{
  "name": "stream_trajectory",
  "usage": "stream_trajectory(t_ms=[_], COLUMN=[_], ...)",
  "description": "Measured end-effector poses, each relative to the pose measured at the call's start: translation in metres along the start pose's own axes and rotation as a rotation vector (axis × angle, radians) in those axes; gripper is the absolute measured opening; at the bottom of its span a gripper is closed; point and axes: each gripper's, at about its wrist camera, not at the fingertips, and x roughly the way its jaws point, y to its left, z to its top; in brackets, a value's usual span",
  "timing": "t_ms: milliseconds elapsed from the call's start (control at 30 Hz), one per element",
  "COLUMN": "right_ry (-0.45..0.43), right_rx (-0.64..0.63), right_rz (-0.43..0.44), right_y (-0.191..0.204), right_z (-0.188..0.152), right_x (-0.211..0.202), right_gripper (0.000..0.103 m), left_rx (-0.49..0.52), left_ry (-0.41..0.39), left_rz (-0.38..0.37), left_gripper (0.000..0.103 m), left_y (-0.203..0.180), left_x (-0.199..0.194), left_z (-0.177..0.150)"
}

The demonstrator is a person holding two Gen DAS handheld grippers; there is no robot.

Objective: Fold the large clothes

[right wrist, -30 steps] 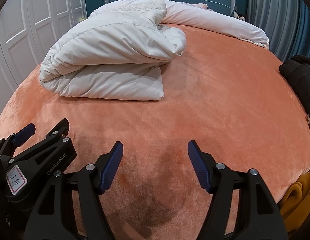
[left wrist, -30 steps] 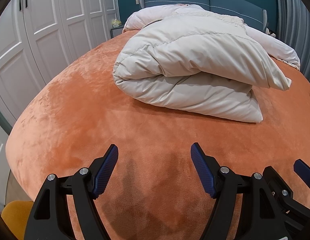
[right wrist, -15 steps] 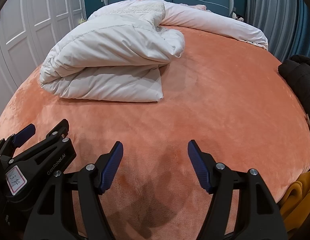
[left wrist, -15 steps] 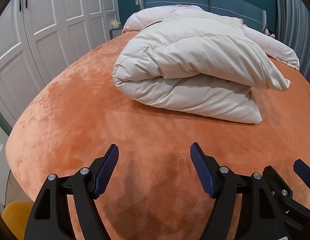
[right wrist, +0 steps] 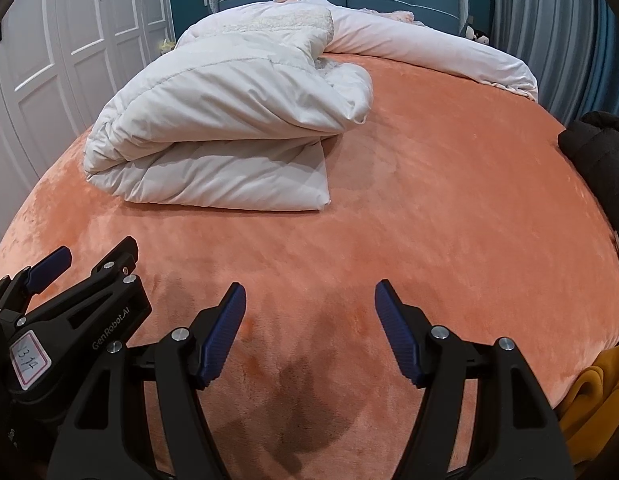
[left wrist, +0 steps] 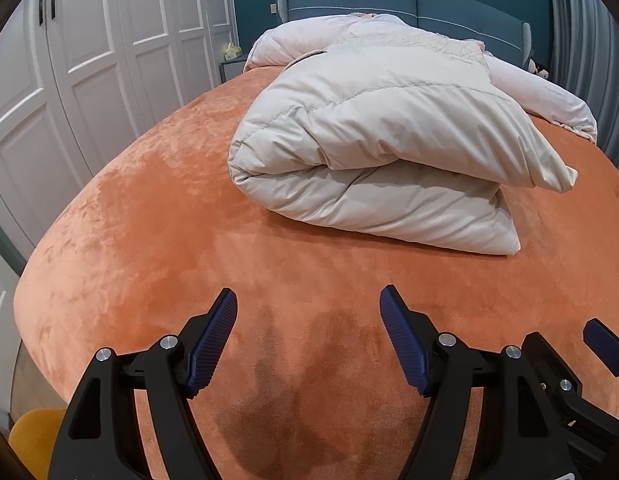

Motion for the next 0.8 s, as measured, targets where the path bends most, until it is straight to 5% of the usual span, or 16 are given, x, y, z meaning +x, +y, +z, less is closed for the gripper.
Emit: stream_trajectory(t_ms=[800], right_ry=[-0.035], right_rx=[-0.046], right_rz=[-0.010], right_y=[0.016], right_z=[0.029], right_x=[-0.009], right_gripper=[0.065], left_rx=[0.013], left_ry=[-0.013], left_rz=[-0.015], left_gripper=[0.070], left_y=[0.013], left_x=[-0.003], left_z=[0.029])
